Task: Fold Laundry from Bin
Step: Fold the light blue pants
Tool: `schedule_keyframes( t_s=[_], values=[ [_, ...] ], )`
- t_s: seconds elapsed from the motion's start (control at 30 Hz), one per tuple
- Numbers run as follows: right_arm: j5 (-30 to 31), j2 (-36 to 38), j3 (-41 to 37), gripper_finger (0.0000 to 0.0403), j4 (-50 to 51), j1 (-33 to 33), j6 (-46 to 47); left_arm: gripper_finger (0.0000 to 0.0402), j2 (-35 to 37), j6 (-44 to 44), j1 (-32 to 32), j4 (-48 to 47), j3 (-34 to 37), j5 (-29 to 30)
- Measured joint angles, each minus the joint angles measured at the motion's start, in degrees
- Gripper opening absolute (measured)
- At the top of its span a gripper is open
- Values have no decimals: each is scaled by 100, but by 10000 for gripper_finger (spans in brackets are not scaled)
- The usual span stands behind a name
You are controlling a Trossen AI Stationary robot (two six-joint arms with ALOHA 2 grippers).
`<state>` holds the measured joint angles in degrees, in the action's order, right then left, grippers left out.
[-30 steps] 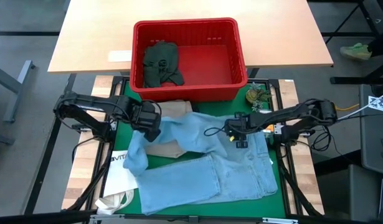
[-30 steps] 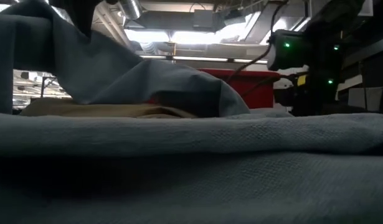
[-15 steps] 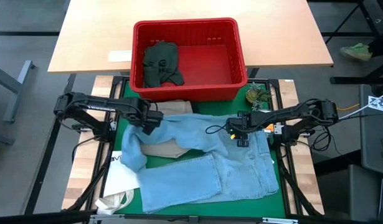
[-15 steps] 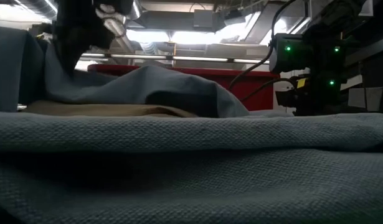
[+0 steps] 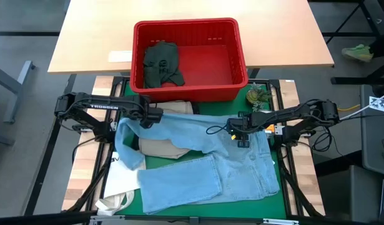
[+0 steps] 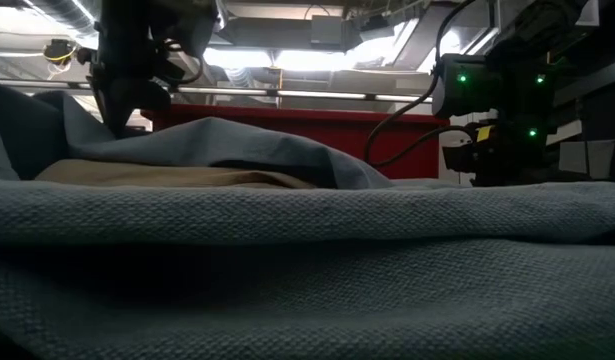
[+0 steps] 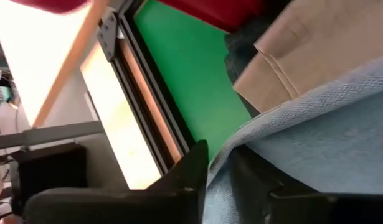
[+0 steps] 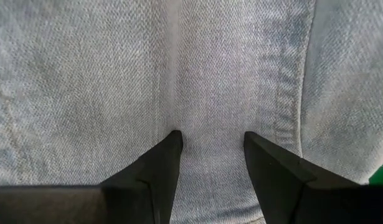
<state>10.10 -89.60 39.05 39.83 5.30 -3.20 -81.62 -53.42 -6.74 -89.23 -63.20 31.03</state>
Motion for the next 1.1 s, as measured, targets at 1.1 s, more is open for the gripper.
schedule_keyframes(
  t_s=[1.1],
  values=[
    [19,-2,0,184,-2,-2,-9,123,4,1151,1321,964,-1785,-1490]
  ],
)
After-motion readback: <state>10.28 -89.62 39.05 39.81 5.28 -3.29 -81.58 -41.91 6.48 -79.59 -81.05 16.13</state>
